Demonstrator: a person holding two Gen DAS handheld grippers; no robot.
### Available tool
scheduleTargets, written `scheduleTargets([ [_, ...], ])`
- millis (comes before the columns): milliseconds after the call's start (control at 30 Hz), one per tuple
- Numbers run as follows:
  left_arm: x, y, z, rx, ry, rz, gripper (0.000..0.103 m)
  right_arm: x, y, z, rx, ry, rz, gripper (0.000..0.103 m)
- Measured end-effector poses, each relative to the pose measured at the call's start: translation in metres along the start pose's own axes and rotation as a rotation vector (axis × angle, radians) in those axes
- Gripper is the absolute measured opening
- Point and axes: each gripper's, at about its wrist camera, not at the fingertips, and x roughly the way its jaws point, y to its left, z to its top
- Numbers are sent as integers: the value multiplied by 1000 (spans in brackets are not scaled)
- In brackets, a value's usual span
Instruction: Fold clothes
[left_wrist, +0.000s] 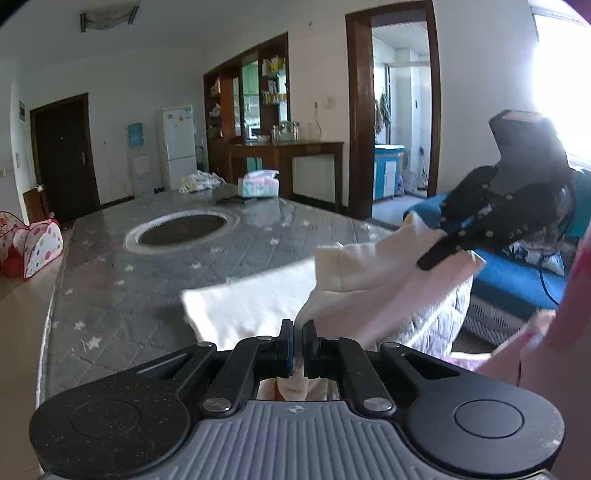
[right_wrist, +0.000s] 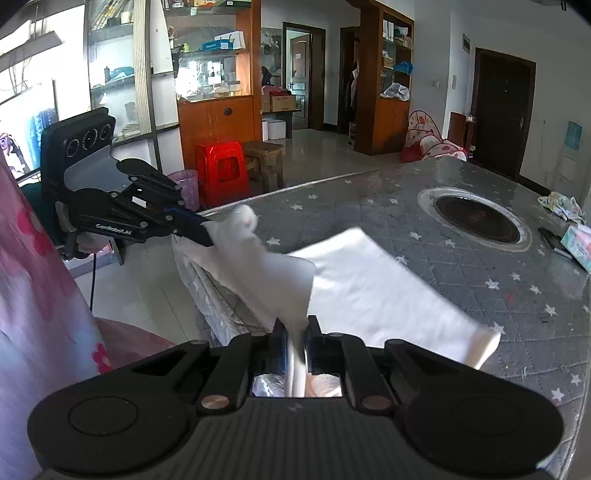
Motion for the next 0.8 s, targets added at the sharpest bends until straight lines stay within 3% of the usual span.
scheduleTargets([
  [367, 85, 37, 46, 64, 31, 53, 5, 35, -64, 25, 46, -31, -137, 7],
  [600, 162, 61, 53, 71, 87, 90, 5, 78, -115, 24, 133, -3, -229, 7],
  [800, 218, 69, 39, 35, 142, 162, 7, 127, -142, 1, 199, 13, -342, 7],
])
